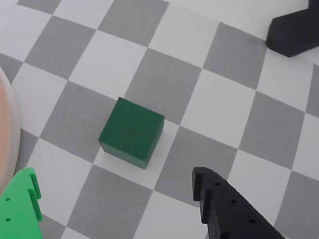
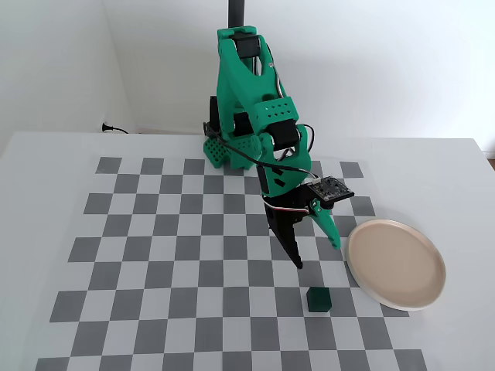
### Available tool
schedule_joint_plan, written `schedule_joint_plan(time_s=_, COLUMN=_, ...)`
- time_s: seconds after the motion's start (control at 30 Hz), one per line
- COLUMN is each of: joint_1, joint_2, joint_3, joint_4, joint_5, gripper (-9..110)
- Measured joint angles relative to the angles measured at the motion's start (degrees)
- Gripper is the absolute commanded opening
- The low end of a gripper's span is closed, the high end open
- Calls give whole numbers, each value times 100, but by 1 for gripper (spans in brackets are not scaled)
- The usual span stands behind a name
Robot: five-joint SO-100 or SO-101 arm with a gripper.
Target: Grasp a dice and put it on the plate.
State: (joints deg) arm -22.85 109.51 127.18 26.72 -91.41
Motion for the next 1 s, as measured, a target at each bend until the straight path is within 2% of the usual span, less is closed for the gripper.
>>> schedule_joint_plan(time_s=0.53, joint_1=-132, joint_2=-2127, joint_3=-1503, joint_4=-255, joint_5=167, gripper=26)
schedule_joint_plan(time_s=1.0, joint_1=-70, joint_2=-3199, joint_3=-1600, joint_4=-817, joint_5=202, gripper=26)
